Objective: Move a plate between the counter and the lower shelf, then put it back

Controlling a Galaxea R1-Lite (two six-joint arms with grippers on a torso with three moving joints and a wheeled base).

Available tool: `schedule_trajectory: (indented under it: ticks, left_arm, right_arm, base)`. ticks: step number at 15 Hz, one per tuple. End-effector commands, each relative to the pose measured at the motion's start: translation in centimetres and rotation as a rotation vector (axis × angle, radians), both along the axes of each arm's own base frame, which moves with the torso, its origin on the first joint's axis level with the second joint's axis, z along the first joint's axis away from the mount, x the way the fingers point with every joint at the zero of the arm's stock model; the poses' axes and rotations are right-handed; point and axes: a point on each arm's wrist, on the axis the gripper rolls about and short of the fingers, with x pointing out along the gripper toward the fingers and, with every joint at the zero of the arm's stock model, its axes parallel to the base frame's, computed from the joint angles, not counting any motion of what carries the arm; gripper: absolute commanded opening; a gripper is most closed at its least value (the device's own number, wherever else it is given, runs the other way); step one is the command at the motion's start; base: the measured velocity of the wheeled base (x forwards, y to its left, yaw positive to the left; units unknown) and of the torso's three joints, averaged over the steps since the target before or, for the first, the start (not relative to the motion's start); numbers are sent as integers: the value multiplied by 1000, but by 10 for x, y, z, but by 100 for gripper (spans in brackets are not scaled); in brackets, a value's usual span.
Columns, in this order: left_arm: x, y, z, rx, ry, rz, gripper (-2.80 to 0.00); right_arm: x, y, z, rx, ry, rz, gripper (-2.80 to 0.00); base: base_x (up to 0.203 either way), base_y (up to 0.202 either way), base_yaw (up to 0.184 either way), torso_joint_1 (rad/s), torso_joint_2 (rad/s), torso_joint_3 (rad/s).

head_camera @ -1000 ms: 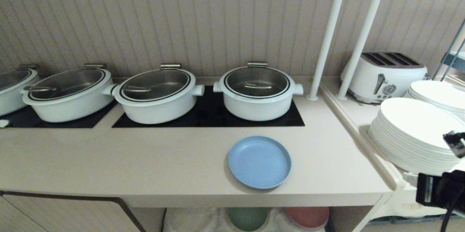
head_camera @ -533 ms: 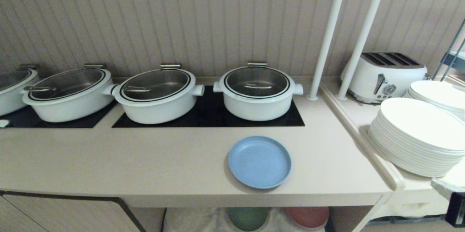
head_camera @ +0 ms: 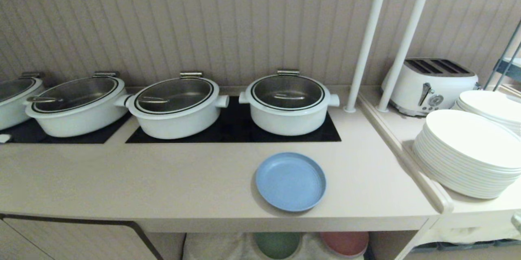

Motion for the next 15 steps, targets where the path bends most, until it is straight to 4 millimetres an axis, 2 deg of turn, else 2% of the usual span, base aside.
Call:
schedule_trajectory:
  ticks: [1,7,11,15]
  left_arm:
    - [0,0,0,-1,-1,1,-280]
    - [0,0,0,-1,-1,1,-280]
    - [0,0,0,-1,-1,1,-280]
    - [0,0,0,-1,0,1,-280]
  right_arm:
    - [-15,1,1,-11,-70,-15,-280]
    - [-53,3,-17,-43,-142,-91,-280]
    - [-55,3,-20,-44,-133,-59,-280]
    - [-70,4,-27,-21,-227,15,-280]
  base:
    - [0,0,0,0,0,0]
    - [0,0,0,0,0,0]
    - [0,0,0,0,0,0]
    - [0,0,0,0,0,0]
